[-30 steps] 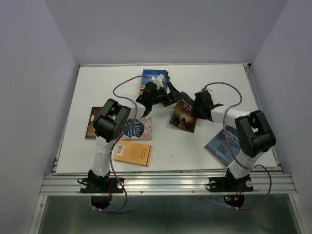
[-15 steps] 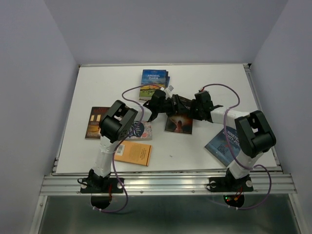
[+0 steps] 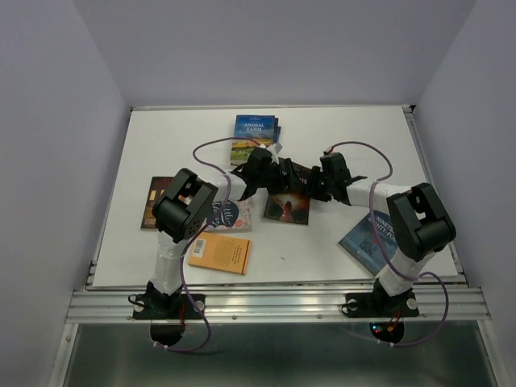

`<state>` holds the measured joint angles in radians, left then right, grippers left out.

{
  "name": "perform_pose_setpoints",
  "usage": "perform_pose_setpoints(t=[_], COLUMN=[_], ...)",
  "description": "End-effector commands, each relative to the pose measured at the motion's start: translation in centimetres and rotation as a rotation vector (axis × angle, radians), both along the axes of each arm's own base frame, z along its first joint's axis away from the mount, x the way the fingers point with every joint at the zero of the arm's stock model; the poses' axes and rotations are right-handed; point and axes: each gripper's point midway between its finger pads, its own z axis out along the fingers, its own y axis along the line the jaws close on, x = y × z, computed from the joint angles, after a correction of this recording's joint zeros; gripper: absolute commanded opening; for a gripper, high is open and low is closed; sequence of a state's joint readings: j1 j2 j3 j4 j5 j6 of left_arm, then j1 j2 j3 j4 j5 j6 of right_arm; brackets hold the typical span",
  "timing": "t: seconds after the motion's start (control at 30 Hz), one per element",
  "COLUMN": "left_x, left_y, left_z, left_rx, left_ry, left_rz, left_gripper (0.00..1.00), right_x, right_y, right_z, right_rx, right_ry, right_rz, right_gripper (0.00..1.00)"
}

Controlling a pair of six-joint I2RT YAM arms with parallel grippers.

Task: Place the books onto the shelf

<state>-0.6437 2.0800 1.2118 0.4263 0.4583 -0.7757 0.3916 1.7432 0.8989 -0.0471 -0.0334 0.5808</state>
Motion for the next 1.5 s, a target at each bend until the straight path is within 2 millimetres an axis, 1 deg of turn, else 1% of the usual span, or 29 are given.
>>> perform_pose_setpoints(t=[0.0, 0.03, 0.07, 0.1, 0.17, 0.2, 0.33, 0.4, 0.53, 0.6, 0.67, 0.7, 0.77, 0.8, 0.83, 0.87, 0.9, 1.03, 1.13, 1.17, 1.2, 1.23, 1.27, 1.33, 1.37, 1.4, 1.43, 1.47], left_x=[0.5, 0.3, 0.6, 0.7, 0.5, 0.4, -0.4, -0.2, -0.1, -0.2, -0.3, -0.2, -0.2, -0.2, -0.3, -0.4, -0.4, -0.9, -1.0, -0.8, -0.8, -0.7, -0.7, -0.3, -0.2, -0.2, 0.0, 0.1], left_y=[1.8, 2.1, 2.1, 2.8, 3.1, 3.1, 3.0, 3.2, 3.8, 3.9, 3.9, 4.3, 4.5, 4.5, 4.6, 4.5, 4.5, 4.4, 4.3, 4.1, 4.0, 3.8, 3.6, 3.3, 3.3, 3.3, 3.1, 3.1], left_z=[2.1, 2.3, 2.5, 2.2, 1.8, 1.7, 1.3, 1.6, 1.7, 1.6, 1.4, 1.3, 1.3, 1.5, 1.5, 1.7, 1.7, 2.3, 3.5, 4.1, 5.2, 6.0, 6.9, 9.1, 9.7, 10.7, 11.9, 12.5], left_rx=[0.116, 0.12, 0.121, 0.138, 0.145, 0.143, 0.12, 0.112, 0.11, 0.105, 0.103, 0.106, 0.105, 0.104, 0.105, 0.099, 0.098, 0.072, 0.038, 0.022, 0.005, -0.01, -0.029, -0.053, -0.059, -0.061, -0.07, -0.074], left_ry=[-0.093, -0.092, -0.104, -0.093, -0.079, -0.076, -0.04, -0.044, -0.044, -0.038, -0.034, -0.03, -0.028, -0.034, -0.033, -0.033, -0.033, -0.042, -0.07, -0.09, -0.115, -0.136, -0.163, -0.217, -0.234, -0.264, -0.294, -0.307], left_rz=[-0.018, -0.027, -0.029, -0.025, -0.043, -0.055, -0.094, -0.084, -0.078, -0.079, -0.078, -0.068, -0.064, -0.064, -0.064, -0.07, -0.071, -0.077, -0.074, -0.075, -0.08, -0.085, -0.098, -0.109, -0.114, -0.124, -0.128, -0.129], left_gripper=[0.77, 0.83, 0.83, 0.87, 0.95, 0.98, 0.99, 0.99, 0.99, 0.88, 0.74, 0.55, 0.38, 0.24, 0.17, 0.04, 0.0, 0.0, 0.0, 0.0, 0.0, 0.0, 0.0, 0.0, 0.0, 0.0, 0.0, 0.0], right_x=[-11.0, -11.0, -11.0, -11.1, -11.1, -11.2, -11.3, -11.4, -11.6, -11.6, -11.5, -11.5, -11.6, -11.7, -11.6, -11.8, -11.8, -12.0, -11.4, -10.8, -10.5, -9.9, -8.9, -7.9, -7.3, -6.8, -6.4, -6.1], right_y=[-3.4, -3.5, -3.6, -3.6, -3.5, -3.5, -3.5, -3.6, -3.7, -3.7, -3.8, -3.8, -3.8, -3.9, -3.9, -4.0, -4.0, -4.1, -4.2, -4.2, -4.2, -4.6, -4.7, -5.0, -5.5, -5.6, -5.8, -6.0], right_z=[-8.3, -8.3, -8.4, -8.5, -8.6, -8.8, -9.0, -9.2, -9.3, -9.2, -9.1, -9.1, -9.1, -9.1, -9.1, -9.1, -9.1, -9.0, -8.0, -6.9, -6.3, -5.6, -3.8, -1.8, -0.8, 1.2, 2.2, 3.2], right_rx=[-0.168, -0.171, -0.176, -0.178, -0.174, -0.174, -0.177, -0.182, -0.185, -0.183, -0.185, -0.185, -0.187, -0.187, -0.188, -0.19, -0.189, -0.192, -0.193, -0.191, -0.186, -0.204, -0.205, -0.208, -0.226, -0.217, -0.218, -0.219], right_ry=[0.429, 0.429, 0.428, 0.433, 0.438, 0.443, 0.453, 0.457, 0.46, 0.459, 0.456, 0.453, 0.454, 0.455, 0.453, 0.456, 0.458, 0.453, 0.41, 0.367, 0.346, 0.311, 0.243, 0.18, 0.139, 0.087, 0.054, 0.025], right_rz=[0.035, 0.032, 0.033, 0.033, 0.036, 0.035, 0.037, 0.035, 0.035, 0.037, 0.034, 0.034, 0.033, 0.033, 0.032, 0.032, 0.031, 0.027, 0.027, 0.023, 0.022, 0.009, -0.008, -0.03, -0.053, -0.069, -0.082, -0.1], right_gripper=[0.4, 0.4, 0.4, 0.4, 0.4, 0.4, 0.4, 0.4, 0.39, 0.39, 0.39, 0.39, 0.39, 0.39, 0.39, 0.39, 0.39, 0.39, 0.39, 0.4, 0.4, 0.41, 0.41, 0.41, 0.41, 0.41, 0.42, 0.43])
